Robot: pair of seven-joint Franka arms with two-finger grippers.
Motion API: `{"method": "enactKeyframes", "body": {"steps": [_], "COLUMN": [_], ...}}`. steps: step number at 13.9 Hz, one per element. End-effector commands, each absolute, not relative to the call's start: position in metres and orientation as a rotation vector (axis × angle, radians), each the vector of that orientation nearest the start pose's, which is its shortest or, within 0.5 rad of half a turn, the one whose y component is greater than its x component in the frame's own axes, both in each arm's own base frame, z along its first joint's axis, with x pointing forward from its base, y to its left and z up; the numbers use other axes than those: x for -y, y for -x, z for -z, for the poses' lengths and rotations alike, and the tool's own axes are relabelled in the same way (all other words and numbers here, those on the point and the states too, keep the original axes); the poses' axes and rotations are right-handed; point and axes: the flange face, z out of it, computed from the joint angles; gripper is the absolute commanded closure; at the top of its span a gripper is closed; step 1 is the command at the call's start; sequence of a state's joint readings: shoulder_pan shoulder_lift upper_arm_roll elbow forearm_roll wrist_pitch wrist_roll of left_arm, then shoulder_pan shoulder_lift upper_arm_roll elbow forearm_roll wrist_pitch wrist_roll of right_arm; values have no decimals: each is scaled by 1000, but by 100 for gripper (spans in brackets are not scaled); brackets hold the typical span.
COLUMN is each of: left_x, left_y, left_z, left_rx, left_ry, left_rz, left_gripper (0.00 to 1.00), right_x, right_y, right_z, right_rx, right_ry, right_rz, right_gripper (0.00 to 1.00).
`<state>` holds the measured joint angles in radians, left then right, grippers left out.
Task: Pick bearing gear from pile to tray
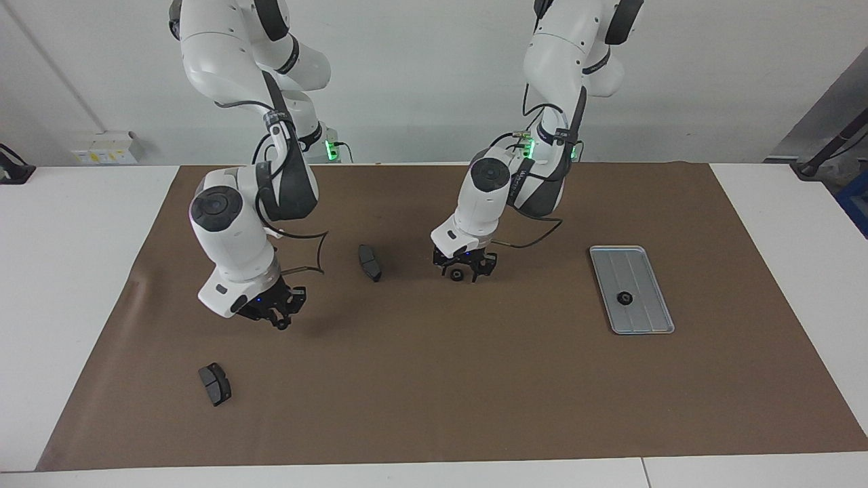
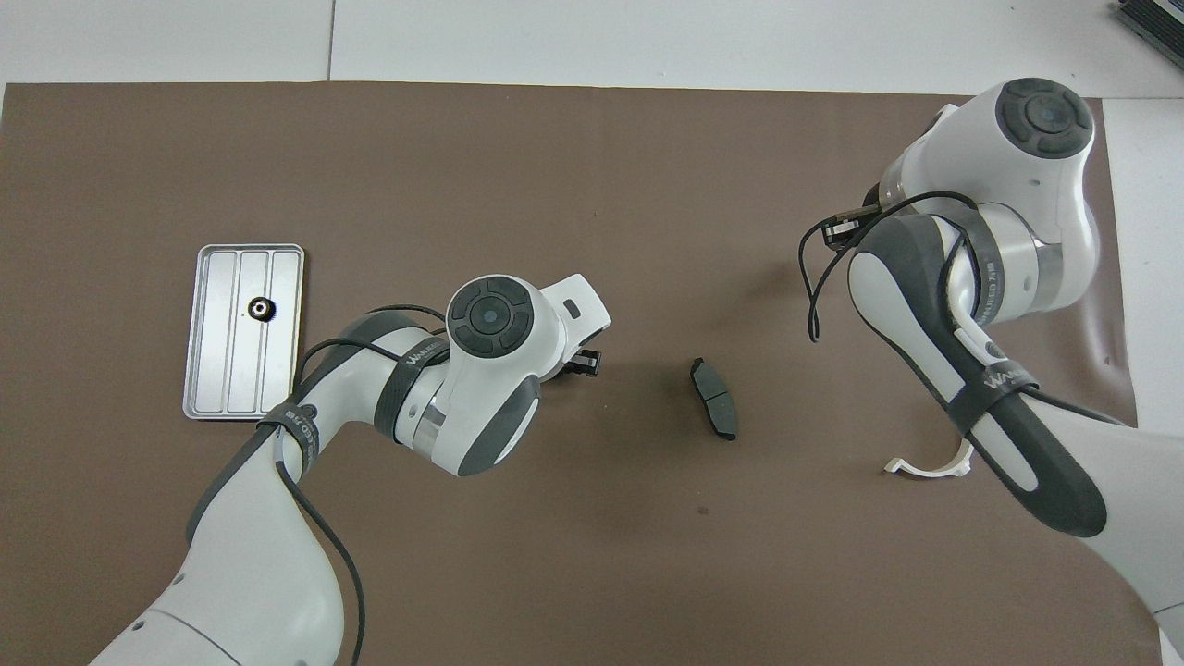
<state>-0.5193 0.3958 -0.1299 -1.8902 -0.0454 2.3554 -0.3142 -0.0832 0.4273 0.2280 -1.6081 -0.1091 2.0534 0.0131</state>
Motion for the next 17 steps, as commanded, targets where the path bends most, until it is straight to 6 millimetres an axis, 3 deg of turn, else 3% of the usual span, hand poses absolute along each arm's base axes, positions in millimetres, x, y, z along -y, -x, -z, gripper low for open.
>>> {"method": "enactKeyframes", "body": {"steps": [1, 7, 15, 17], "left_x": [382, 385, 386, 386], "left_y": [-508, -497, -496, -496], "left_z": [-302, -294, -293, -293], "left_rx": [-486, -520, -523, -525], "left_ry": [3188, 3165, 3163, 3163], "left_rz": [28, 9, 5, 4], "left_gripper": [24, 32, 55, 66], "right_x": [-77, -83, -84, -86], "right_y": [-663, -661, -661, -661], "right_z": [-399, -405, -405, -406], "right_rx": [188, 130, 128, 116], "right_ry": [3097, 3087, 3084, 3083], "right_rz": [20, 23, 25, 27], "right_gripper": [100, 100, 100, 100]}}
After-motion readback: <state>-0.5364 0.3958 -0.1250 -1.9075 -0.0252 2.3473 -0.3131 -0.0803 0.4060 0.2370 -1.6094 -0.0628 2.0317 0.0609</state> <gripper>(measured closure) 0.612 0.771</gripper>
